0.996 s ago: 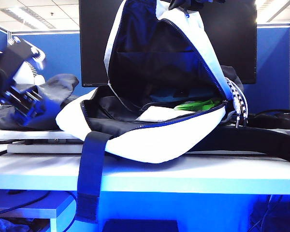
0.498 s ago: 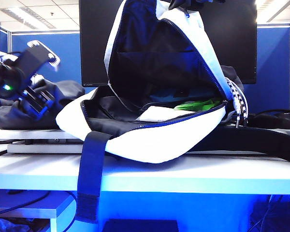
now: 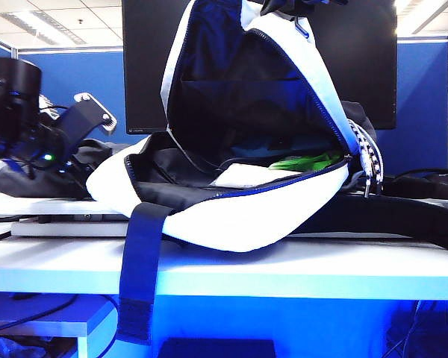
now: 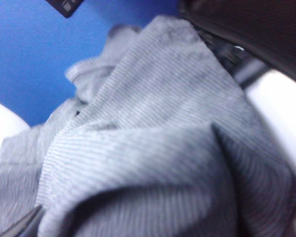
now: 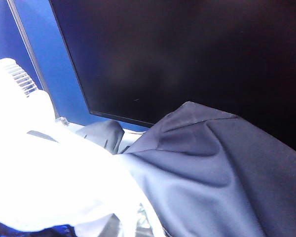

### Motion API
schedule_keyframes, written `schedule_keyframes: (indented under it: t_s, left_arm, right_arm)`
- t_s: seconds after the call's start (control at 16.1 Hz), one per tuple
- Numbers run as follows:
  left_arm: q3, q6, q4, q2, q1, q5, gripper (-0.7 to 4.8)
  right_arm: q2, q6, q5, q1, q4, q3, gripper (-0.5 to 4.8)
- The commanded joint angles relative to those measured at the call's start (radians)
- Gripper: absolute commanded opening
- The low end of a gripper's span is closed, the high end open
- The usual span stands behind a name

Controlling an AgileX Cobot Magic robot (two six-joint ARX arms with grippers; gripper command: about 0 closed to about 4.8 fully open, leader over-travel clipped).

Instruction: Put the gray clothes into the backpack.

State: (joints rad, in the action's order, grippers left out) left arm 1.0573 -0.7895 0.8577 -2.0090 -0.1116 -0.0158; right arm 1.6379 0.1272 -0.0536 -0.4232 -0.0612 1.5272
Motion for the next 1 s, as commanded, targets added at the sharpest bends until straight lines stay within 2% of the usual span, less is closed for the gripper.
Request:
schedule_keyframes:
  t_s: [0.06,0.12,0.19,0.25,0.37,0.5,0.68,0.81,1.0]
  left_arm:
    - [0.09,-0.008,-0.094,-0.077,0.008,-0.08,4.79]
    - [0.103,-0.009,-0.098,-0.094,0.009,-0.122,4.79]
    - [0.11,-0.026,-0.114,-0.103,0.009,-0.155,3.53]
    - [0.111,-0.042,-0.136,-0.103,0.009,-0.172,-0.26]
    - [0.111,-0.112,-0.179,-0.096,0.008,-0.231,-0.06]
    - [0.111,-0.118,-0.282,-0.041,0.008,-0.28,-0.06]
    - [0.111,-0.045,-0.396,0.163,0.007,-0.295,-0.06]
    - [0.111,-0.031,-0.494,0.306,0.004,-0.292,-0.06]
    - [0.111,0.103,-0.656,0.53,-0.029,-0.195,-0.06]
  right_arm:
    - [-0.017,0.007,-0.002,-0.001,-0.092,0.019,-0.01]
    - [-0.017,0.007,-0.002,-0.001,-0.092,0.019,-0.01]
    - [-0.017,0.008,-0.002,-0.001,-0.092,0.019,-0.01]
    - [-0.017,0.007,-0.002,-0.001,-0.092,0.019,-0.01]
    - [-0.017,0.007,-0.002,-0.001,-0.092,0.019,-0.01]
    - [-0.017,0.007,-0.002,-0.001,-0.092,0.019,-0.01]
    - [-0.016,0.007,-0.002,-0.001,-0.092,0.019,-0.01]
    - [-0.016,0.007,-0.002,-0.001,-0.092,0.019,-0.01]
    - [-0.017,0.007,-0.002,-0.001,-0.092,0.019,-0.01]
